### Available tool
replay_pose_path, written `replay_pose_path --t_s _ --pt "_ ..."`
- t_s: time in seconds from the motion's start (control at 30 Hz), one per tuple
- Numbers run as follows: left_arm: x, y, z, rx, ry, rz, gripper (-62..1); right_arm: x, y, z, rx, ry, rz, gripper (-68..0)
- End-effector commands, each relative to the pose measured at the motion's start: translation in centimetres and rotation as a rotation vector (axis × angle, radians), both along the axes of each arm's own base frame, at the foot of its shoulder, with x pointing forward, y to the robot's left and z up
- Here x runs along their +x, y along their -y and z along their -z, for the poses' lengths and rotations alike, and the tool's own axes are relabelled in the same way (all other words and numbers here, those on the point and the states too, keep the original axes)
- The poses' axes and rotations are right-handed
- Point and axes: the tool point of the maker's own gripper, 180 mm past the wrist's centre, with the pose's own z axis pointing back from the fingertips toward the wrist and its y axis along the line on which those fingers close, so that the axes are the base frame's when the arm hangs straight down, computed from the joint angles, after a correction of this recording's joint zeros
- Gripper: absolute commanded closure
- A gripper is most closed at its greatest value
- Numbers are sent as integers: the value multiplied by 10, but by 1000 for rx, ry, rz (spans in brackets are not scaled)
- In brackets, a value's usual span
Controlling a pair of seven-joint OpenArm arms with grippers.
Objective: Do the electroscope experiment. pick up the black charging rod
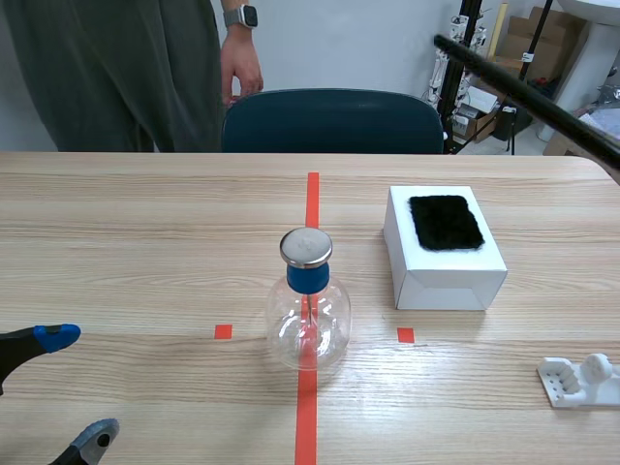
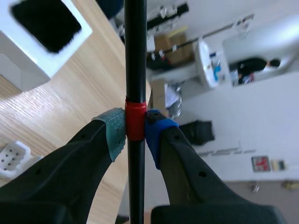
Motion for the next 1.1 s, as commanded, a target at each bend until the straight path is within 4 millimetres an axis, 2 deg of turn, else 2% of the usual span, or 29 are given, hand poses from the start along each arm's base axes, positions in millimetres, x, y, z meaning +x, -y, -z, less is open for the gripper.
replay_pose_path --t_s 0.0,0.17,0.27,0.57,0.7,1.07 --pt "3 1 -8 -22 25 2 -623 -5 -7 -6 -6 37 -41 -1" --pt "3 1 -8 -22 25 2 -623 -27 -36 -7 -30 55 -199 -1" --pt "3 1 -8 -23 25 1 -623 -39 -49 -1 -51 23 -278 -2" --pt "3 1 -8 -22 25 1 -623 -59 -56 35 -146 -79 -386 -1" --pt "3 1 -8 -22 25 1 -623 -63 -60 40 -153 -93 -419 -1" --pt "3 1 -8 -22 25 1 -623 -62 -82 34 -97 -47 -512 -1"
